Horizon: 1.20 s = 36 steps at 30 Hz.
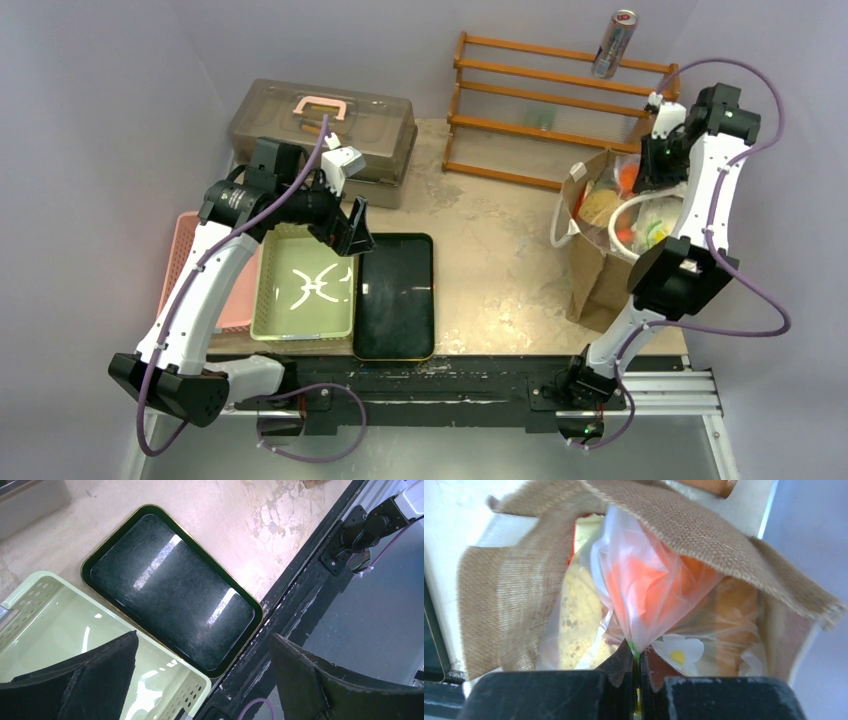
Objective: Untie the knot of the grocery bags and take out the mixed food
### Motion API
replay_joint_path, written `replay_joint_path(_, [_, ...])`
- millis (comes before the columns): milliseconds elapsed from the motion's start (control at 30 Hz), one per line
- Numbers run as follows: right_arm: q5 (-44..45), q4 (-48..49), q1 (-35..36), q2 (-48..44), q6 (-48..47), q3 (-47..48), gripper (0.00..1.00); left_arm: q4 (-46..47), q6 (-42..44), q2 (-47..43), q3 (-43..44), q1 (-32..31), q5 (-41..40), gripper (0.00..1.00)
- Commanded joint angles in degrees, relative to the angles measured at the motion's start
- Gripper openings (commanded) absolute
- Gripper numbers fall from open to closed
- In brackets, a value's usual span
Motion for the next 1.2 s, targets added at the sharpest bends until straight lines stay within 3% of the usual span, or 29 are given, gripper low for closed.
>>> replay_joint_path(0, [-6.6, -0.5, -0.3, -7.7, 0.3, 8.7, 0.0, 1.7, -0.6, 0.3, 1.5, -0.2, 2.1, 1.0])
replay_joint_path(300, [-12.6, 1.0, -0.3, -10.6, 5.8, 19.6, 0.0, 1.4, -0.3, 2.7, 5.3, -1.2, 2.1, 1.0])
replay_joint_path(700, [-17.6, 14.0, -0.3, -16.4, 15.2, 21.2, 0.0, 2.2, -1.2, 4.0, 5.9, -2.5, 1.8, 1.0])
replay_joint_path(933, [-22.4, 25.1, -0.3, -18.8, 26.3, 21.5, 0.0, 2.6, -2.2, 4.1, 5.8, -3.0, 1.7, 1.0])
replay_joint_path(1167, [-33.1, 41.5, 0.5, -18.5, 46.4, 19.6, 0.0, 4.0, -4.4, 3.9, 4.1, -3.0, 1.9, 1.0])
